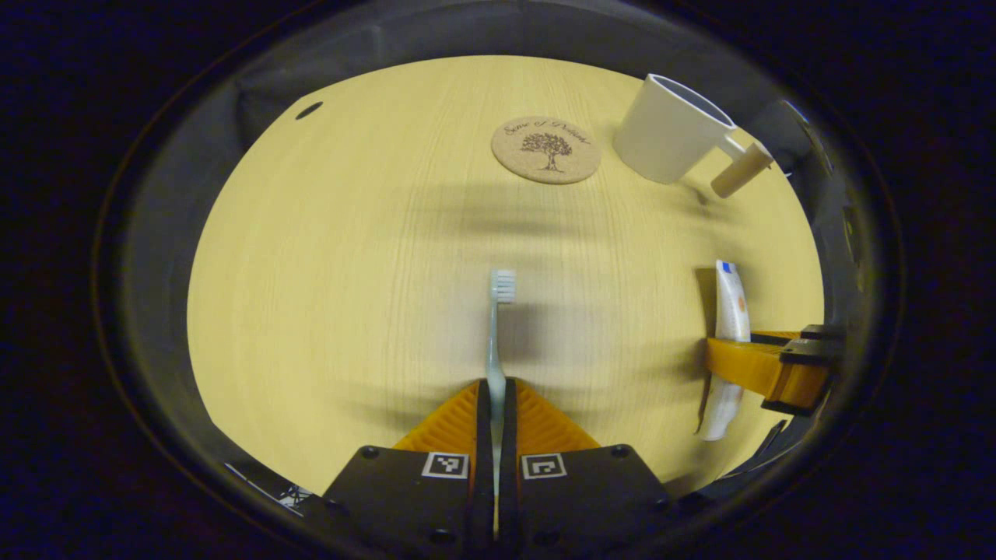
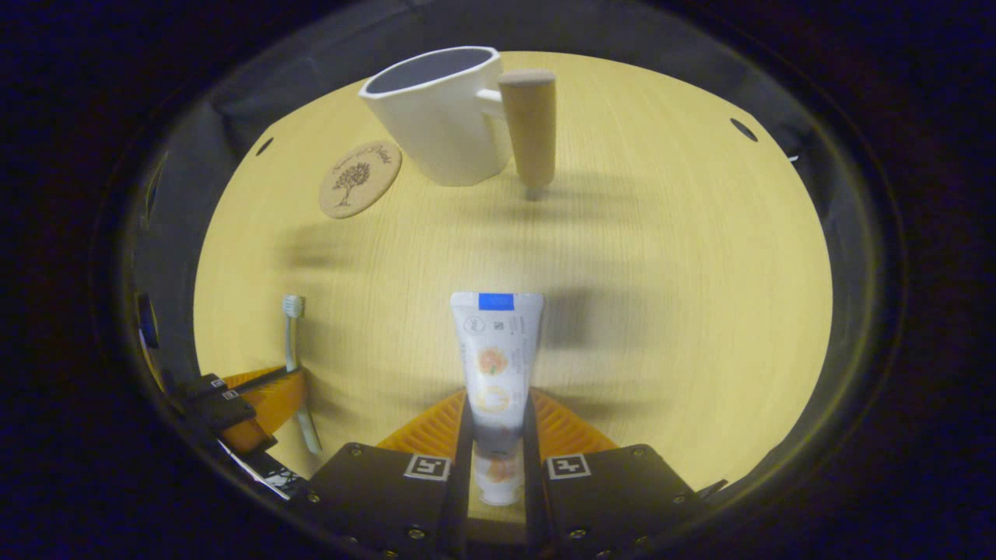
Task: Put the toothbrush and toothpaste on the desktop into the cup, then pick up the cup and place it on the coaster on the desktop.
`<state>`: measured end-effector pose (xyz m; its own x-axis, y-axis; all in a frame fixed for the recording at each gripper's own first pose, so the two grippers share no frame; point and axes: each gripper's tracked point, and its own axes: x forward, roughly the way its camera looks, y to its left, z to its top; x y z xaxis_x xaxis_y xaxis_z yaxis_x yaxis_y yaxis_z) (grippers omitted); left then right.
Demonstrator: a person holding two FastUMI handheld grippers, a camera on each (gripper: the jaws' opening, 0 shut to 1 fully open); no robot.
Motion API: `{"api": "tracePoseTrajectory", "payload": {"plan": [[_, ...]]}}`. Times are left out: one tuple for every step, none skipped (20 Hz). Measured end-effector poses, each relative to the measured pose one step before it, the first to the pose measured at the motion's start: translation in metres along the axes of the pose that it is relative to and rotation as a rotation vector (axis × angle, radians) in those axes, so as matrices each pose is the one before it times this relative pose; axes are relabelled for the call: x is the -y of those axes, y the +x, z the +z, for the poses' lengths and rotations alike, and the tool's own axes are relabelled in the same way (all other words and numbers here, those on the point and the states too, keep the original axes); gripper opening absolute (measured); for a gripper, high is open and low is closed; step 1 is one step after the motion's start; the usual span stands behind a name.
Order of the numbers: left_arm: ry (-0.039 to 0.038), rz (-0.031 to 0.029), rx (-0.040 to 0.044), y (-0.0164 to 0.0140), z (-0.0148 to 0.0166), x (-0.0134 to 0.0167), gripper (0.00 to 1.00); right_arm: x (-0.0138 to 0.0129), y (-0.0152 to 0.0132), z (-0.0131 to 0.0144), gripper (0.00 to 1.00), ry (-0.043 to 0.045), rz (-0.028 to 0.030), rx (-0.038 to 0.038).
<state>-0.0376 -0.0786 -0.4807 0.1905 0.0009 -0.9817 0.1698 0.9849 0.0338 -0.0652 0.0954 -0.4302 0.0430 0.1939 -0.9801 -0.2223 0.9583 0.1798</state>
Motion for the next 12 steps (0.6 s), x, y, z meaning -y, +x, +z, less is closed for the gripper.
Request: {"api": "tracePoseTrajectory", "payload": {"plan": [[-0.01196, -0.00678, 0.00856, 0.00061, 0.00067, -0.0024, 0.11, 0.00095, -0.00205, 0.00028, 0.3, 0.0131, 0.01881, 0.00944], [-0.01132, -0.00863, 0.01082, 0.00024, 0.00101, -0.00227, 0.11, 0.00065, -0.00172, -0.00092, 0.3, 0.00833, 0.01849, 0.00423], [-0.01146, -0.0046, 0.00947, 0.00031, 0.00054, -0.00124, 0.11, -0.00172, 0.00316, 0.00023, 0.3, 0.00839, 0.01612, 0.0057], [-0.01438, -0.00612, 0.00711, -0.00049, 0.00148, -0.00271, 0.11, -0.00068, 0.00078, -0.00116, 0.3, 0.01062, 0.00908, -0.00013], [-0.01397, -0.00307, 0.00954, -0.00037, 0.0014, -0.00255, 0.11, -0.00004, 0.00094, -0.00046, 0.3, 0.00922, 0.0026, -0.00227], [-0.00705, -0.00034, 0.01415, -0.00136, 0.00271, -0.00273, 0.11, 0.00002, 0.00053, 0.00087, 0.29, 0.00077, 0.0024, 0.00424], [0.00295, 0.00522, 0.02114, -0.00081, 0.00408, -0.00357, 0.11, 0.00085, -0.001, -0.00021, 0.29, -0.00235, -0.00259, 0.00525], [0.00957, 0.00898, 0.02751, -0.00259, 0.00623, -0.00506, 0.11, 0.00016, -0.00083, 0.00027, 0.3, -0.00424, -0.00493, 0.00771], [0.00681, 0.00704, 0.03056, -0.00455, 0.0072, -0.0067, 0.11, -0.00092, -0.00123, 0.00185, 0.29, -0.00311, 0.00088, 0.01229], [0.00039, 0.00166, 0.02769, -0.00457, 0.00723, -0.00519, 0.11, -0.0001, -0.00127, 0.00136, 0.3, -0.00059, 0.00678, 0.01223], [-0.00106, 0.00157, 0.02169, -0.00502, 0.00686, -0.00231, 0.11, -0.00099, -0.00174, 0.00236, 0.29, 0.00151, 0.00739, 0.011], [0.00141, 0.00059, 0.01671, -0.00562, 0.00543, -0.00231, 0.11, -0.00093, -0.00134, 0.00185, 0.3, 0.00176, 0.00702, 0.01094]]}}
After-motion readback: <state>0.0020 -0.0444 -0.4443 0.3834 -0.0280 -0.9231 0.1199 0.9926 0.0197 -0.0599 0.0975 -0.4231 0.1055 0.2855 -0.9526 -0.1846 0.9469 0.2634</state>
